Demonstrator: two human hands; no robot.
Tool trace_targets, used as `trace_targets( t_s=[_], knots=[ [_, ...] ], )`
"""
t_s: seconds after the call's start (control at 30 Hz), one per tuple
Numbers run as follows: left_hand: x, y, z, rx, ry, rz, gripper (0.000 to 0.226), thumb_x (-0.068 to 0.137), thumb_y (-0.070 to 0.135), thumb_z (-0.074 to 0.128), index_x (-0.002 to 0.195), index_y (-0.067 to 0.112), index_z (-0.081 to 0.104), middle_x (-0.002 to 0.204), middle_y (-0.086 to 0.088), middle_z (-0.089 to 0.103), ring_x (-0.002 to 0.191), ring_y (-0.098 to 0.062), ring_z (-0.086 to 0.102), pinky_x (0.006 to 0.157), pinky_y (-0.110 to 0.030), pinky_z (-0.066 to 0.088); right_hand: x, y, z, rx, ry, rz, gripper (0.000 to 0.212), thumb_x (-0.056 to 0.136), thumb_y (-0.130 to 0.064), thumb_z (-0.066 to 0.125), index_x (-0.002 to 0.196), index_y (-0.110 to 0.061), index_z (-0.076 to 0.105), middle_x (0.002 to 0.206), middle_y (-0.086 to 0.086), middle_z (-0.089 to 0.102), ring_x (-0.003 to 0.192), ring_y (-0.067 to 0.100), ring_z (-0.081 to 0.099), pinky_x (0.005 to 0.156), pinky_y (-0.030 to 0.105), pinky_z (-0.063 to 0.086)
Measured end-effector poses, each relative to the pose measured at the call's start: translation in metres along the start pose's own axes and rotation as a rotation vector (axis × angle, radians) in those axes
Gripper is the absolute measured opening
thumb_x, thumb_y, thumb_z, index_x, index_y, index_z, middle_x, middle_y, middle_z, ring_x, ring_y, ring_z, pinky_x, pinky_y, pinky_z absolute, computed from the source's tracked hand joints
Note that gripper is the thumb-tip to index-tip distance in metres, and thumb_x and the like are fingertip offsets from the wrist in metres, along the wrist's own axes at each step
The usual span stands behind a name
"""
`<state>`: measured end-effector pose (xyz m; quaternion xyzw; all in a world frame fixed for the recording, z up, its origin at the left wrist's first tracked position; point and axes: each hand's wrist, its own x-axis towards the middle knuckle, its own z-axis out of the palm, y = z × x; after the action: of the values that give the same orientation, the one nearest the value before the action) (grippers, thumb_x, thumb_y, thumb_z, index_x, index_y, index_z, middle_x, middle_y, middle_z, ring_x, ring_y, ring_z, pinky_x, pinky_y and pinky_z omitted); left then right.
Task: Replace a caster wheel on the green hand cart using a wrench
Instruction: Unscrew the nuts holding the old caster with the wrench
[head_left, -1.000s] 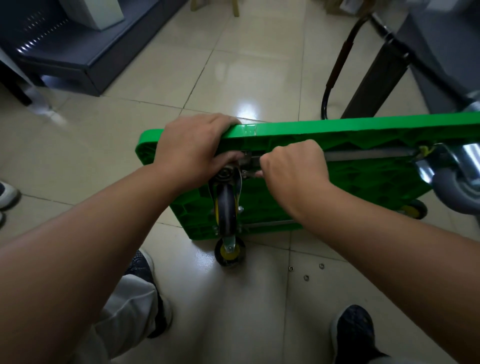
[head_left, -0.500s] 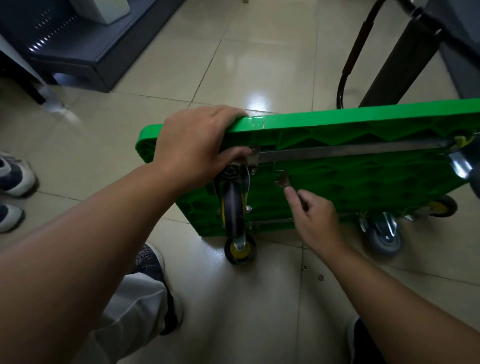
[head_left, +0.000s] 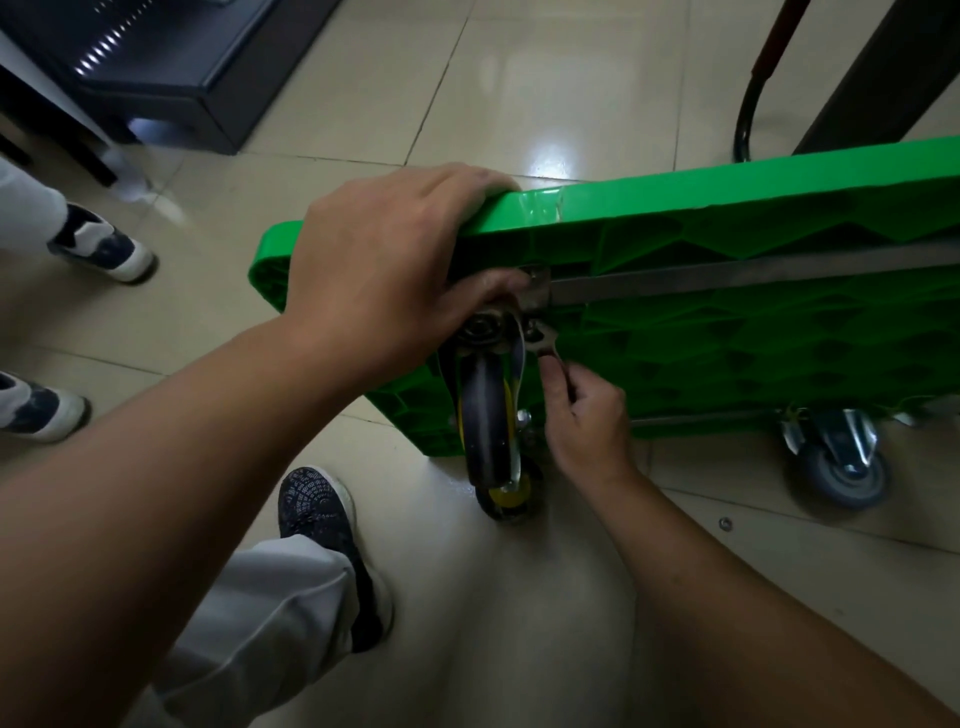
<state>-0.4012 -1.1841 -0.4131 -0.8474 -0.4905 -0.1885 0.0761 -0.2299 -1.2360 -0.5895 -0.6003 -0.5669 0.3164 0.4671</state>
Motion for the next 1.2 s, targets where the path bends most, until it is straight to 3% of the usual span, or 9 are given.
trace_targets(
  t_s=[0.17,0.37,0.53,0.67,0.83,0.93,1.03,1.13,1.2],
  knots=[
    [0.001,0.0,-0.001,-0.004,0.015,0.008,0.055,0.089,0.061,0.057,0.133,0.028,0.057,0.119,0.007,0.068,0.104,-0.024,0.063,0.073,-0.03,0.034,-0.003,-0.005,-0.003,-0.132,0.006,-0.061,0.054,0.096,-0.065,0.035,0.06,-0.026,0.037,0.049,-0.011,0.034,0.041,0.013,0.036,0.041,0.028,0.025],
    [0.0,0.004,-0.004,-0.02,0.021,-0.01,0.055,0.087,0.058,0.06,0.132,0.028,0.058,0.119,0.005,0.068,0.104,-0.025,0.064,0.073,-0.032,0.037,0.017,-0.017,-0.055,-0.627,-0.025,-0.262,0.064,0.094,-0.068,0.035,0.06,-0.016,0.051,0.051,-0.004,0.043,0.046,0.03,0.051,0.047,0.028,0.028],
    [-0.004,0.008,-0.007,-0.038,0.014,-0.008,0.054,0.088,0.055,0.065,0.132,0.026,0.058,0.119,0.004,0.069,0.103,-0.026,0.064,0.074,-0.034,0.042,0.021,-0.051,-0.077,-0.929,-0.111,-0.343,0.063,0.093,-0.069,0.031,0.059,-0.02,0.05,0.05,-0.002,0.044,0.045,0.028,0.053,0.046,0.026,0.023],
    [-0.006,0.01,-0.008,-0.033,0.012,-0.02,0.054,0.09,0.056,0.065,0.134,0.026,0.057,0.122,0.004,0.068,0.106,-0.025,0.064,0.079,-0.036,0.044,0.029,-0.113,-0.096,-1.317,-0.3,-0.291,0.063,0.097,-0.069,0.024,0.069,-0.019,0.05,0.058,-0.002,0.047,0.051,0.02,0.047,0.051,0.028,0.032],
    [-0.007,0.014,-0.01,-0.035,-0.008,-0.032,0.054,0.09,0.056,0.064,0.135,0.028,0.055,0.124,0.005,0.067,0.109,-0.024,0.062,0.08,-0.037,0.043,0.044,-0.18,-0.077,-1.657,-0.438,-0.44,0.026,0.104,-0.035,0.046,0.09,-0.017,0.057,0.068,-0.001,0.048,0.062,0.019,0.053,0.064,0.031,0.048],
    [-0.005,0.014,-0.011,-0.041,-0.025,-0.037,0.055,0.09,0.057,0.063,0.136,0.027,0.055,0.126,0.005,0.066,0.111,-0.024,0.062,0.081,-0.038,0.043,0.046,-0.191,-0.074,-1.71,-0.462,-0.463,0.015,0.103,-0.023,0.049,0.093,-0.02,0.059,0.07,-0.003,0.048,0.068,0.021,0.058,0.068,0.031,0.05],
    [-0.004,0.012,-0.013,-0.045,-0.04,-0.041,0.055,0.09,0.058,0.063,0.136,0.028,0.054,0.126,0.005,0.066,0.111,-0.024,0.062,0.081,-0.038,0.043,0.039,-0.175,-0.094,-1.648,-0.418,-0.571,0.049,0.107,-0.047,0.036,0.068,-0.017,0.043,0.061,-0.005,0.045,0.051,0.014,0.045,0.05,0.026,0.036],
    [-0.004,0.012,-0.014,-0.048,-0.052,-0.033,0.053,0.091,0.056,0.063,0.136,0.028,0.054,0.125,0.006,0.066,0.109,-0.024,0.062,0.079,-0.037,0.041,0.022,-0.132,-0.122,-1.393,-0.242,-0.475,0.067,0.097,-0.07,0.023,0.059,-0.02,0.045,0.049,-0.005,0.042,0.041,0.013,0.042,0.044,0.023,0.031],
    [-0.004,0.012,-0.013,-0.036,-0.056,-0.029,0.053,0.092,0.056,0.062,0.136,0.028,0.054,0.125,0.006,0.066,0.108,-0.023,0.062,0.077,-0.035,0.039,0.008,-0.091,-0.13,-1.048,-0.159,-0.288,0.071,0.092,-0.075,0.025,0.057,-0.018,0.046,0.047,-0.003,0.043,0.04,0.016,0.044,0.044,0.026,0.037]
  ],
)
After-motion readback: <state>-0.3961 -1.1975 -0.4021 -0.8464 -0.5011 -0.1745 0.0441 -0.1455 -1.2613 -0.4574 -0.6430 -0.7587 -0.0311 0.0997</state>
